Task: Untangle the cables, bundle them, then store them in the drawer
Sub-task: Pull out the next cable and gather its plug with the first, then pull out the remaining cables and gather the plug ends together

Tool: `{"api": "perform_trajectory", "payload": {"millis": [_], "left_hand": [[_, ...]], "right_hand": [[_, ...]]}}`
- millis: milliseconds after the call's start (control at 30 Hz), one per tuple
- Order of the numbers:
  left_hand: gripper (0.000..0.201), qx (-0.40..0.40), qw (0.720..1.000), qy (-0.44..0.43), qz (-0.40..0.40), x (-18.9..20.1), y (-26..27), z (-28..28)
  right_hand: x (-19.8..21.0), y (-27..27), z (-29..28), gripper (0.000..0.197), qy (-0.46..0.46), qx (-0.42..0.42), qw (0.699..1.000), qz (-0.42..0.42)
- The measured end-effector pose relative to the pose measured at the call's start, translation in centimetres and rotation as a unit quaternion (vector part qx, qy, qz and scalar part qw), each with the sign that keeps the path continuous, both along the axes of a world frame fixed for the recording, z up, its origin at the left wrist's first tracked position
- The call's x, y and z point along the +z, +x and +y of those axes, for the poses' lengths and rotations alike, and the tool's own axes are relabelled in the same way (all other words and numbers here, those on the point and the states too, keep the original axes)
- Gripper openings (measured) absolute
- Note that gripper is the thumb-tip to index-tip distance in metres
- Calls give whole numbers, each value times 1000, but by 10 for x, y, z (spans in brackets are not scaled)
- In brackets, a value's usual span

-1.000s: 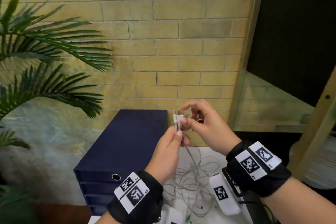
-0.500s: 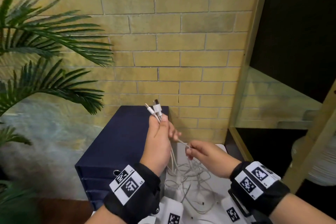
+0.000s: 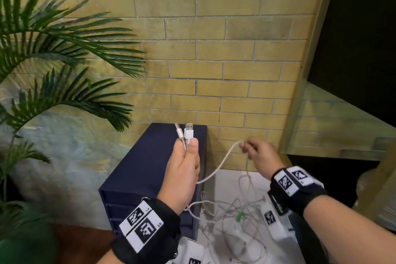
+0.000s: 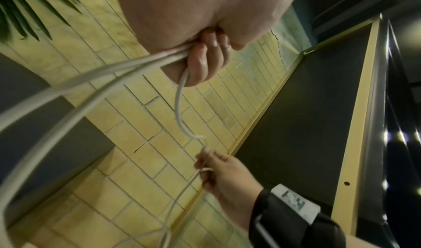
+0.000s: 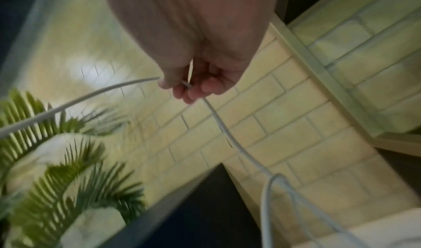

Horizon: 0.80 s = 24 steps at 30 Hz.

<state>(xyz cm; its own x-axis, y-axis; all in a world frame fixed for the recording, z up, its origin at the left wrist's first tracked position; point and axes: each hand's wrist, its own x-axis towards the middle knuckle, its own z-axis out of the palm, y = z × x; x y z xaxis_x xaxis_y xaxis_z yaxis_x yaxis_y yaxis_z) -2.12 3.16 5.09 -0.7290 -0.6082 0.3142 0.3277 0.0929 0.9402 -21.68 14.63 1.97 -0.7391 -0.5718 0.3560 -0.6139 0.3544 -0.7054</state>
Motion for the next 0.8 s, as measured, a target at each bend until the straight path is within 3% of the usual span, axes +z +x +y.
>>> {"api": "perform_trajectory", "payload": {"millis": [100, 233, 367, 467, 567, 667, 700, 800], "left_hand": [[29, 17, 1000, -15, -9, 1, 1, -2], [29, 30, 999, -5, 16, 10, 4, -7], [29, 41, 999, -4, 28, 12, 6, -10], [29, 48, 998, -2, 30, 12, 7, -11], [29, 59, 998, -4, 38, 13, 9, -15], [27, 67, 997, -10, 44, 14, 12, -19], [26, 72, 997, -9, 41, 14, 13, -22], [24, 95, 995, -37, 0, 4, 12, -29]], "right_hand": [[29, -4, -5, 25, -60, -10, 998, 18], [26, -31, -6, 14, 91, -11, 992, 91], [30, -47, 0, 16, 56, -44, 993, 95], [30, -55, 4, 44, 83, -59, 995, 3], [32, -51, 10, 69, 107, -61, 992, -20], [24, -50, 17, 99, 237, 0, 968, -81], [20, -49, 20, 92, 265, 15, 958, -103], [12, -43, 24, 36, 237, 81, 960, -124]]}}
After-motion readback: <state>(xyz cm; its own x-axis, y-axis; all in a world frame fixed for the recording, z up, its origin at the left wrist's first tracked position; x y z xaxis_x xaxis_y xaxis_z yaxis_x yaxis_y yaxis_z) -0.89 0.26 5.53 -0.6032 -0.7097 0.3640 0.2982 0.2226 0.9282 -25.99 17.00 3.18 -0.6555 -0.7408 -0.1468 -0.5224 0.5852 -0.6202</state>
